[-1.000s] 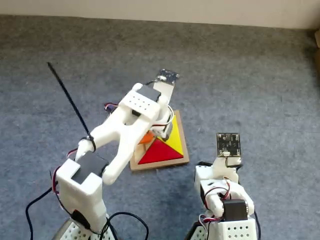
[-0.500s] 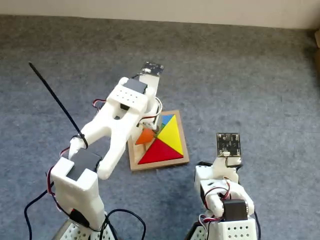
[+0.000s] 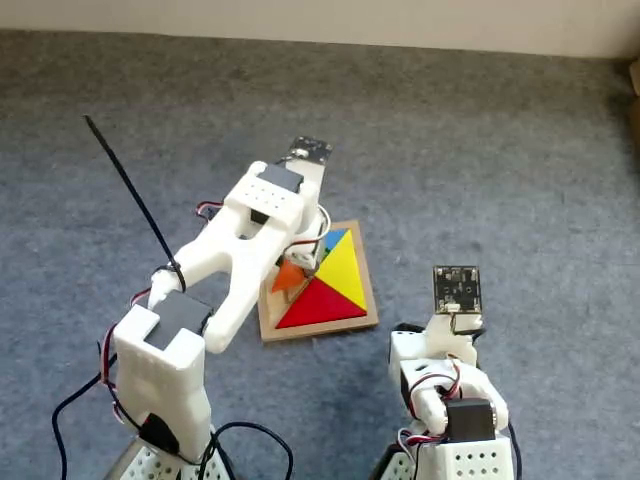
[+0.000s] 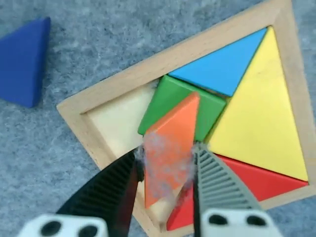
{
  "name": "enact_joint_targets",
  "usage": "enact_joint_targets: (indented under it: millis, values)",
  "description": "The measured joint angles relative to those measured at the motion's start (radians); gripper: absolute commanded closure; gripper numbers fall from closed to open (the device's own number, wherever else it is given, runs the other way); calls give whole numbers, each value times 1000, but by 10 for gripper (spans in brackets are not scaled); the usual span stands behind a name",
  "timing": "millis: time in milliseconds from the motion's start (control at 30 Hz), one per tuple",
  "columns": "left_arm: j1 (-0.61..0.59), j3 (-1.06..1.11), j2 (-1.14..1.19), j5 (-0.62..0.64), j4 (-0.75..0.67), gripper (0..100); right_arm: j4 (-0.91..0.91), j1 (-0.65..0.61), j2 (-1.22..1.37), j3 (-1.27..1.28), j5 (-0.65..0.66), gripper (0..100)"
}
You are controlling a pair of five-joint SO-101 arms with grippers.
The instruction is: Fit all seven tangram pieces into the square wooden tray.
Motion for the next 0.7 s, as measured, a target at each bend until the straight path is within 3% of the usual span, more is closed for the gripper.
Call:
enact_joint_targets:
  millis: [333, 700]
  values:
    - [-2, 2, -34, 18, 0, 994, 0, 0, 0, 0, 0, 995]
    - [-41, 51, -72, 135, 49, 994, 0, 0, 0, 0, 0, 995]
